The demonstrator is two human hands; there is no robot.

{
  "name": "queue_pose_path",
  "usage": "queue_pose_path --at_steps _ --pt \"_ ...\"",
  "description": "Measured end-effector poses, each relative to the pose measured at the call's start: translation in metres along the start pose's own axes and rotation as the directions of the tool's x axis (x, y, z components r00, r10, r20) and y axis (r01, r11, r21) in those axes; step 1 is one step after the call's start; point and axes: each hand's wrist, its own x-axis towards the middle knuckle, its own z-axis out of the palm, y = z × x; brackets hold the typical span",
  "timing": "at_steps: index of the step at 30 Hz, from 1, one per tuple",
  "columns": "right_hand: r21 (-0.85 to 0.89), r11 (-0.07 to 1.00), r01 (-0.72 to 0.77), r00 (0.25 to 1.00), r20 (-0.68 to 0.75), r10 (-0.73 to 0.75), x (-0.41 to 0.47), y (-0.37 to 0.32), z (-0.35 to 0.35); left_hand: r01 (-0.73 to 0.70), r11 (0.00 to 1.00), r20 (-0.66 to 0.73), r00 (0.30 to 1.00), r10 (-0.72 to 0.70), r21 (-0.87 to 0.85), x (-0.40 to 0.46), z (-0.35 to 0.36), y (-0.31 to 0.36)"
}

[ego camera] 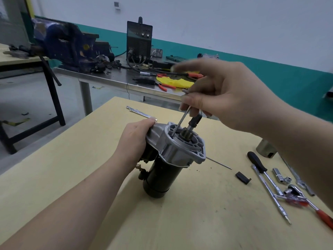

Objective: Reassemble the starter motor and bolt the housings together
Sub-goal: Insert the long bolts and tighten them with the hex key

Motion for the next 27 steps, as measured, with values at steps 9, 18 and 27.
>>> queue_pose_path --at_steps 9,18,27 --pt "0.018 0.999 -0.032 0.987 -0.156 0.035 -0.004 0.008 0.011 0.080 0.996 -0.009 0.997 -0.080 -0.040 0.002 -0.004 -0.002" --pt "0.114 0.992 -0.056 0.996 -0.059 0.063 -0.002 0.007 0.015 0.097 0.995 -0.002 0.995 -0.097 -0.033 -0.002 -0.002 0.002" --pt "0.003 1.000 0.011 0.988 -0.151 -0.011 -0.002 0.007 0.007 0.038 0.999 0.061 0.997 -0.036 -0.033 -0.006 -0.001 0.002"
